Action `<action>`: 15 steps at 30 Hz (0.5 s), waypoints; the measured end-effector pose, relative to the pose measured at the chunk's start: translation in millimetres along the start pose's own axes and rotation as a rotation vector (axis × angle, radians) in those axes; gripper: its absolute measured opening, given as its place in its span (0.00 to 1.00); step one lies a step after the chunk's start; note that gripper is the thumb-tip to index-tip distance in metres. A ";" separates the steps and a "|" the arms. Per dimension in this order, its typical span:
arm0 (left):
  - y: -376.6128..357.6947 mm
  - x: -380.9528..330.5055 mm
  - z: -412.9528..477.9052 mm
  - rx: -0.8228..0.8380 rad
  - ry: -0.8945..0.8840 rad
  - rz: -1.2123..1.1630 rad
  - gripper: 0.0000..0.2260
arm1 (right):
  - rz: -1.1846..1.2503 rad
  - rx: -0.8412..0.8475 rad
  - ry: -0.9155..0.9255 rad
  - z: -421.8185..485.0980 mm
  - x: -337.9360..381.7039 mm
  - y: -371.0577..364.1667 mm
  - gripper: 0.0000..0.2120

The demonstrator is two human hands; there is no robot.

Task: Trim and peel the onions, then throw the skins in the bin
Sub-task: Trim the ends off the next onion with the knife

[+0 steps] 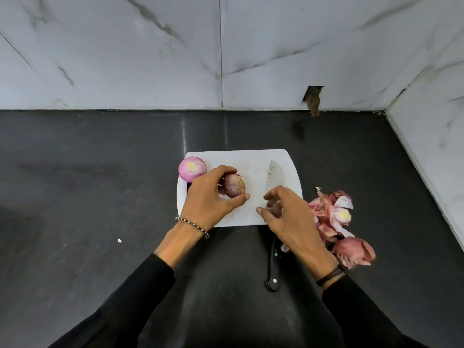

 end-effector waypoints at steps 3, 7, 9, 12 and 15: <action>-19.8 7.4 -6.2 0.054 0.006 0.054 0.24 | -0.116 0.025 -0.093 -18.3 -25.5 10.4 0.14; -37.6 11.6 -10.6 0.121 0.010 0.105 0.25 | -0.243 0.102 -0.179 -40.3 -39.1 14.8 0.21; -40.7 10.0 -10.1 0.129 0.004 0.111 0.25 | -0.281 0.100 -0.203 -44.8 -39.1 16.1 0.23; -44.3 7.5 -8.2 0.142 -0.002 0.113 0.25 | -0.336 0.113 -0.243 -46.4 -39.1 16.8 0.22; -48.7 7.3 -6.6 0.177 -0.004 0.115 0.26 | -0.358 0.132 -0.294 -45.3 -39.0 19.4 0.19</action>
Point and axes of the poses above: each hand's wrist, its own z-axis towards the middle knuckle, its own y-axis out of the back of the hand, x = y × z, the point moved 10 cm from there along z, towards the middle knuckle, and after that the axes turned 13 degrees about -x, right-handed, at the moved point
